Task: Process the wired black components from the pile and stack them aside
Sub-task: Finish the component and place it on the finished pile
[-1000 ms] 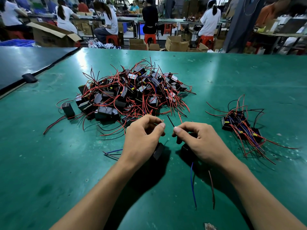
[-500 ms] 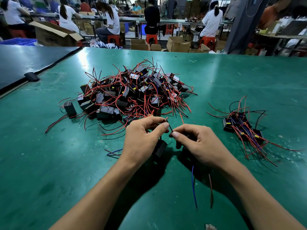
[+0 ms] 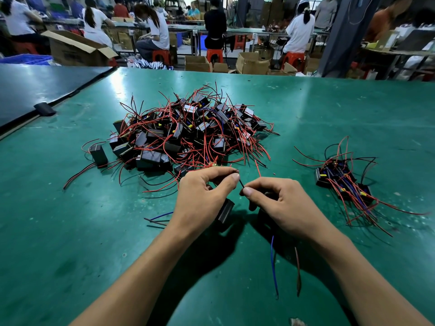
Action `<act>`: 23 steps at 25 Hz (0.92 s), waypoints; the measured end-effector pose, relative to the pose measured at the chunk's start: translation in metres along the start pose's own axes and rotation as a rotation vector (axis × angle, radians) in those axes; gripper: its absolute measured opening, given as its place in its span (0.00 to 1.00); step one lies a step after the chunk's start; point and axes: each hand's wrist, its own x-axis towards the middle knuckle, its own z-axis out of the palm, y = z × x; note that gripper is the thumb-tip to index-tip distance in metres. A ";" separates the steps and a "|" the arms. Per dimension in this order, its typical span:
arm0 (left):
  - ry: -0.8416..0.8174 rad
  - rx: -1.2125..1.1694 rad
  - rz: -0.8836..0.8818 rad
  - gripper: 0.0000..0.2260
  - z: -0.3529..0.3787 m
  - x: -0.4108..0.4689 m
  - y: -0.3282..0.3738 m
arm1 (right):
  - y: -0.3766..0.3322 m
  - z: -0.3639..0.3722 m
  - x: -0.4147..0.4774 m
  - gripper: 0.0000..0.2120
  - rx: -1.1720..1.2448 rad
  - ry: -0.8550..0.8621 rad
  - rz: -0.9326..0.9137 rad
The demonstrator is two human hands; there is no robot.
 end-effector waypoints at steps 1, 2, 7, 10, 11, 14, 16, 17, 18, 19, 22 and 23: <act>0.004 -0.001 0.003 0.06 0.000 0.000 0.000 | 0.000 0.000 0.000 0.05 -0.005 -0.005 -0.003; 0.007 -0.004 0.003 0.05 0.000 0.000 0.000 | -0.001 0.000 -0.001 0.05 -0.011 -0.007 -0.006; 0.020 0.024 0.037 0.03 0.000 0.001 0.001 | -0.004 0.003 -0.001 0.02 -0.026 0.177 -0.105; 0.040 0.160 0.176 0.04 -0.001 0.000 0.003 | -0.011 0.006 0.002 0.06 0.025 0.304 -0.202; 0.032 0.186 0.218 0.05 -0.001 0.000 0.004 | -0.013 0.007 0.002 0.05 0.022 0.314 -0.230; -0.016 0.252 0.338 0.06 -0.003 0.000 0.004 | -0.015 0.008 0.002 0.04 -0.035 0.296 -0.297; -0.031 0.286 0.388 0.06 -0.004 0.000 0.003 | -0.015 0.007 0.003 0.03 -0.080 0.293 -0.331; -0.034 0.301 0.404 0.06 -0.004 0.000 0.002 | -0.014 0.007 0.003 0.02 -0.101 0.298 -0.340; -0.039 0.315 0.417 0.05 -0.004 0.001 0.001 | -0.014 0.008 0.003 0.02 -0.120 0.307 -0.341; -0.045 0.326 0.427 0.05 -0.003 0.001 0.000 | -0.014 0.008 0.003 0.02 -0.138 0.319 -0.335; -0.048 0.334 0.449 0.04 -0.001 0.001 -0.004 | -0.013 0.010 0.002 0.04 -0.151 0.340 -0.275; -0.049 0.334 0.453 0.04 0.000 0.000 -0.004 | -0.013 0.010 0.002 0.06 -0.132 0.331 -0.228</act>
